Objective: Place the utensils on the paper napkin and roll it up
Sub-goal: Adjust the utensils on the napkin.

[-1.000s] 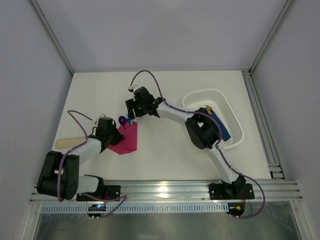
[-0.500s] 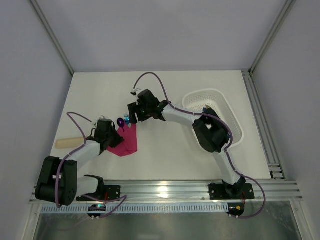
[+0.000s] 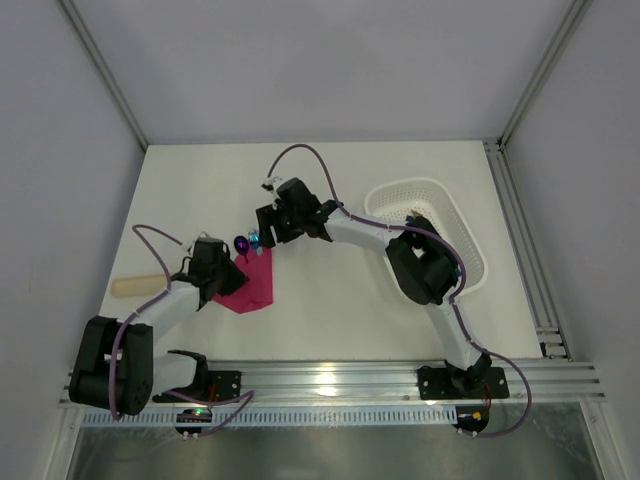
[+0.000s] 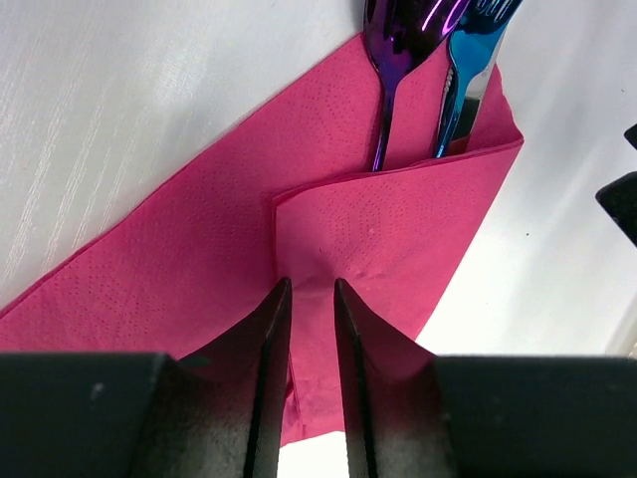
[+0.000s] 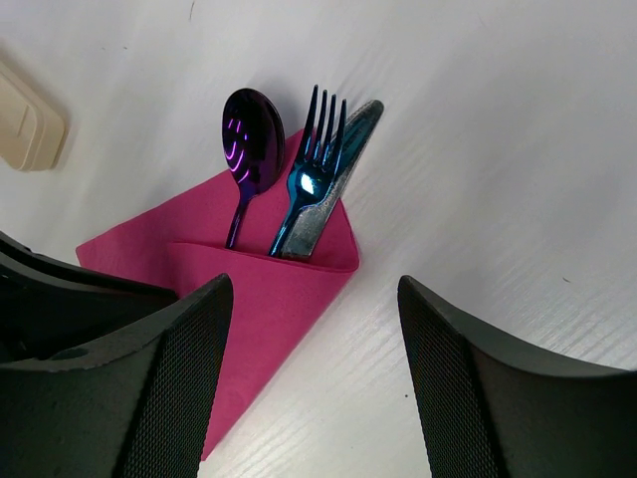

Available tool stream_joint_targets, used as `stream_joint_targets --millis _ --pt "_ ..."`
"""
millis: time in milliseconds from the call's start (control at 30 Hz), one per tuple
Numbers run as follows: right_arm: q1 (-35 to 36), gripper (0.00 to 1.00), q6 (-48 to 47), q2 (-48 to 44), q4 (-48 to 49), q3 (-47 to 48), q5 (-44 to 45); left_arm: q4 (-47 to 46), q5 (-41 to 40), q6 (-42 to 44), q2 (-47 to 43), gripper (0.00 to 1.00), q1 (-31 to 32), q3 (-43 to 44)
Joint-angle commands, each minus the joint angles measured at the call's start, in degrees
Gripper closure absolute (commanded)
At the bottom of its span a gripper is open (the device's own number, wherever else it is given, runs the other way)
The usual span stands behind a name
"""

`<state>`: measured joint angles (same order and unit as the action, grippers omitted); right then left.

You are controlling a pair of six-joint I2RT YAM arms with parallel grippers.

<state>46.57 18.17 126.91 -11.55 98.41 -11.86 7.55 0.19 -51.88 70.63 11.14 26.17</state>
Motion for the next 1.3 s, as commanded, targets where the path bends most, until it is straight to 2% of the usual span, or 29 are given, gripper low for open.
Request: stream_joint_targets --millis 0,167,433,733,933,1133,1167,1267 --pt "-0.25 0.29 -0.16 -1.06 1.71 1.96 -2.03 2.55 -3.43 0.9 -1.1 0.72 -0.24 1.42" --pt "-0.25 0.29 0.11 -0.35 1.44 2.14 -3.0 5.02 -6.07 0.9 -3.3 0.64 -0.24 1.95" --pt "-0.33 0.29 0.37 0.18 1.53 1.78 -4.23 5.98 -8.44 0.9 -3.83 0.6 -0.24 3.0" --pt "-0.78 0.3 0.72 0.79 1.62 2.84 -5.55 3.17 -9.76 1.6 1.17 0.62 -0.24 4.76" --pt "-0.86 0.3 0.46 2.11 0.83 5.21 -5.63 0.63 -10.38 1.78 2.93 0.73 -0.33 4.85" --pt "-0.86 0.34 -0.07 2.73 1.7 6.79 -6.33 -0.7 -10.03 2.74 3.11 0.93 -0.24 4.68" --pt "-0.95 0.34 0.02 2.9 1.71 7.06 -6.51 -0.96 -9.94 3.09 3.11 1.0 -0.24 4.76" --pt "-0.86 0.36 -0.16 3.34 1.27 8.02 -6.6 -0.96 -9.85 3.8 2.67 1.0 -0.24 4.68"
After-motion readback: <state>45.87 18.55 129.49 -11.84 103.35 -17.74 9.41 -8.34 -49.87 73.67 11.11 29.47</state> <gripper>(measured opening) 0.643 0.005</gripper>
